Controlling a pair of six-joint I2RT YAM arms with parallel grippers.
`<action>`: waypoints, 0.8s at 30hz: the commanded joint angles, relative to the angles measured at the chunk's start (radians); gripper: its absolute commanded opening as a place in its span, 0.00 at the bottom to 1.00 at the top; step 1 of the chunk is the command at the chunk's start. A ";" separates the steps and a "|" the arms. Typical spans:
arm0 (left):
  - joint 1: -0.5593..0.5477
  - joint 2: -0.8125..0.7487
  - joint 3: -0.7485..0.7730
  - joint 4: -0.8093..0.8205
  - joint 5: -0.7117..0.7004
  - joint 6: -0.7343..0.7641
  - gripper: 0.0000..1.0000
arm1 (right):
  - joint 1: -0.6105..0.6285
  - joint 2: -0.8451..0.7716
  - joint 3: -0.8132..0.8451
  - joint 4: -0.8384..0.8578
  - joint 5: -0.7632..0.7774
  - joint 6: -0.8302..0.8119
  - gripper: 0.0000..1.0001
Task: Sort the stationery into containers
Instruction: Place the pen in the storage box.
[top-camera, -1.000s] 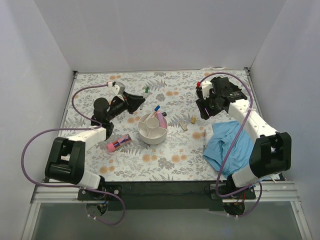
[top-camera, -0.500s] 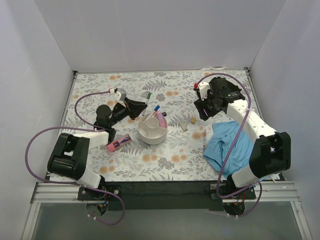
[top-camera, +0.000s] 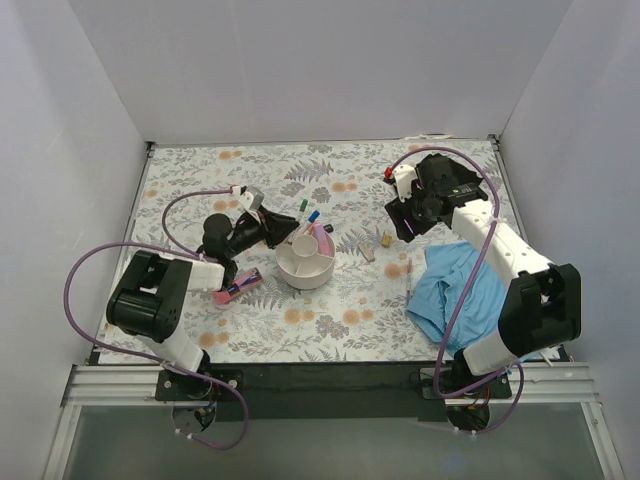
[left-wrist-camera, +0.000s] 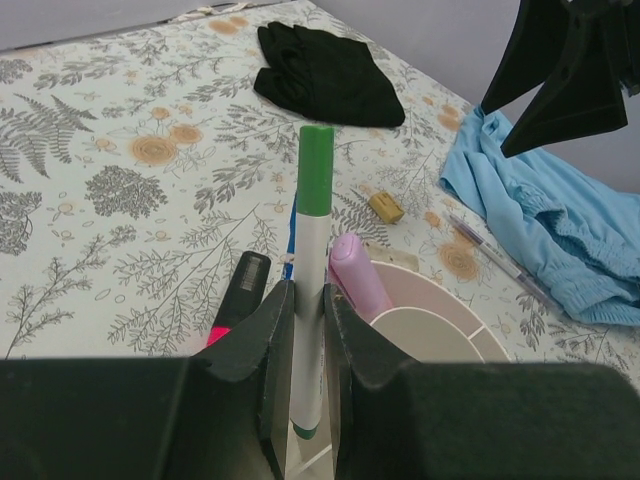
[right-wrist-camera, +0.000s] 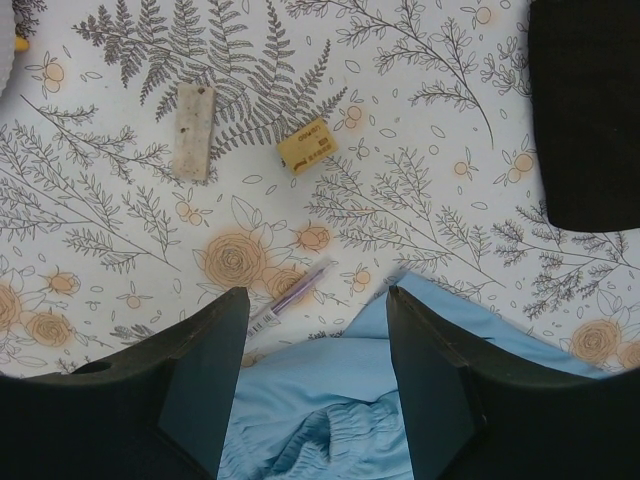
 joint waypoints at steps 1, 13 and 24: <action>-0.010 0.012 -0.030 0.058 -0.023 0.039 0.00 | 0.003 -0.045 -0.024 0.024 -0.008 -0.010 0.66; -0.009 -0.074 -0.025 -0.032 -0.079 0.062 0.77 | 0.004 -0.095 -0.075 0.040 -0.012 -0.013 0.66; 0.007 -0.487 0.241 -0.748 -0.403 0.104 0.74 | 0.108 -0.120 -0.107 -0.027 -0.223 -0.068 0.64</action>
